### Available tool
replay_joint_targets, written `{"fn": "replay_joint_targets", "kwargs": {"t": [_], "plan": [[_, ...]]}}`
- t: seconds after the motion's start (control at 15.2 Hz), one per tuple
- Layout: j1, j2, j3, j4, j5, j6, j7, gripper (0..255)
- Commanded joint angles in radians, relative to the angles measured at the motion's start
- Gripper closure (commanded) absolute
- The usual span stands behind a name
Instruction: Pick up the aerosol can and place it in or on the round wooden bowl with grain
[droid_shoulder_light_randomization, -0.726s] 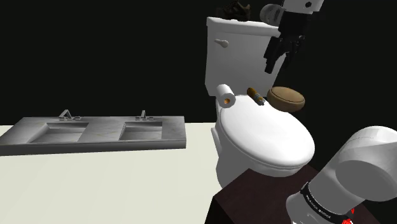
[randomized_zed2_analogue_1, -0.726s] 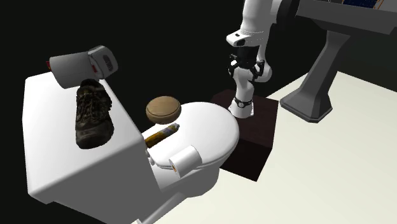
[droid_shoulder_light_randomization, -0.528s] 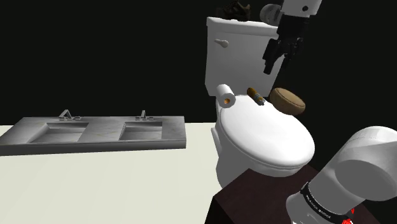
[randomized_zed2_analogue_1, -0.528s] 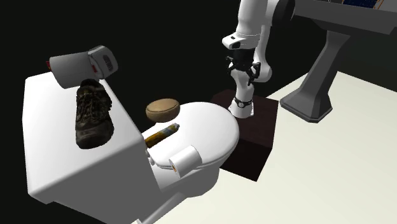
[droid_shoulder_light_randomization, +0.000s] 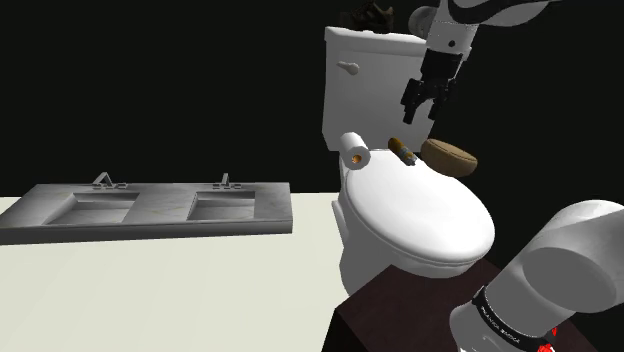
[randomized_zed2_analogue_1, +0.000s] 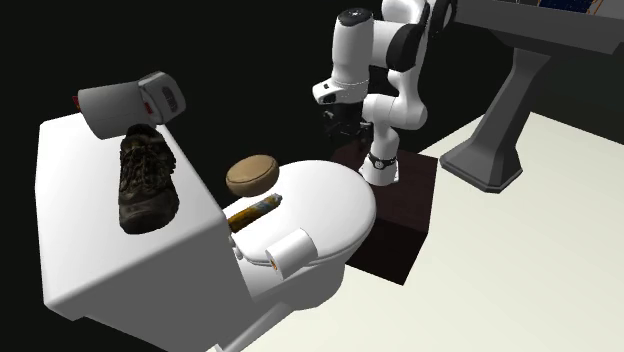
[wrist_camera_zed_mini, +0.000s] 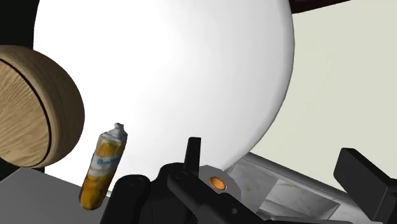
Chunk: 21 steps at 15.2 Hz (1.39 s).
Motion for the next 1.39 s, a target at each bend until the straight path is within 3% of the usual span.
{"fn": "replay_joint_targets", "kwargs": {"t": [0.0, 0.66, 1.32], "plan": [[-0.012, 0.059, -0.027, 0.014, -0.002, 0.044, -0.016, 0], [-0.065, 0.368, -0.158, 0.123, 0.038, 0.225, -0.116, 0], [-0.142, 0.725, -0.240, 0.338, 0.182, 0.319, -0.247, 0]]}}
